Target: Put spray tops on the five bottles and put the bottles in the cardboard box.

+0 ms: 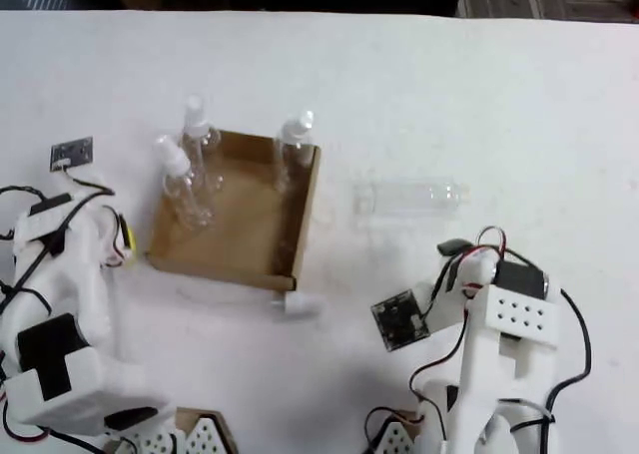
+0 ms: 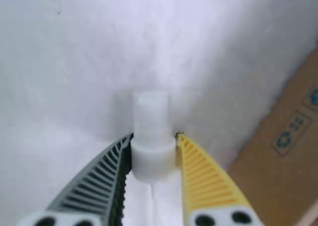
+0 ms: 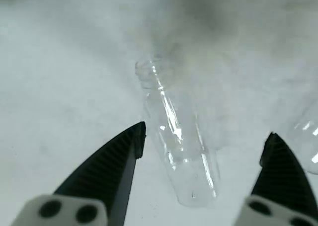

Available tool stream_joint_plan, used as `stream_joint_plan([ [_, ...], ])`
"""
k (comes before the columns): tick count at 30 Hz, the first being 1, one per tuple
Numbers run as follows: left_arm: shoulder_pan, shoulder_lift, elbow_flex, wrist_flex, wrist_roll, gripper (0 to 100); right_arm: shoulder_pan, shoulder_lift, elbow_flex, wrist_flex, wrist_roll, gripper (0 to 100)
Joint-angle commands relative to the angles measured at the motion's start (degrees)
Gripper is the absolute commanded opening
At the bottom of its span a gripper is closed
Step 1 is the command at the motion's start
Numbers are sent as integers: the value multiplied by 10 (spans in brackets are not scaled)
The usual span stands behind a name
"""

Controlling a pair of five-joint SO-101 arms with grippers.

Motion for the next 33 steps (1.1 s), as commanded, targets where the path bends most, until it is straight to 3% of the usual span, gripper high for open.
stream_joint_plan([
  [1, 6, -32, -4, -11, -7, 20, 26, 0, 18, -12, 46, 319],
  [9, 7, -32, -4, -11, -7, 20, 52, 0, 111, -155, 55, 240],
  [14, 7, -32, -4, -11, -7, 20, 49, 0, 127, -172, 51, 216],
  [18, 7, -32, -4, -11, -7, 20, 49, -4, 120, -184, 24, 15],
  [22, 7, -32, -4, -11, -7, 20, 47, -4, 105, -248, -158, 40],
  [26, 6, -32, -4, -11, -7, 20, 36, -4, 64, -269, -409, 21],
  [30, 6, -32, -4, -11, -7, 20, 60, 1, -23, -180, -645, 20],
  [33, 6, -32, -4, -11, -7, 20, 103, 2, -98, -87, -758, 21],
])
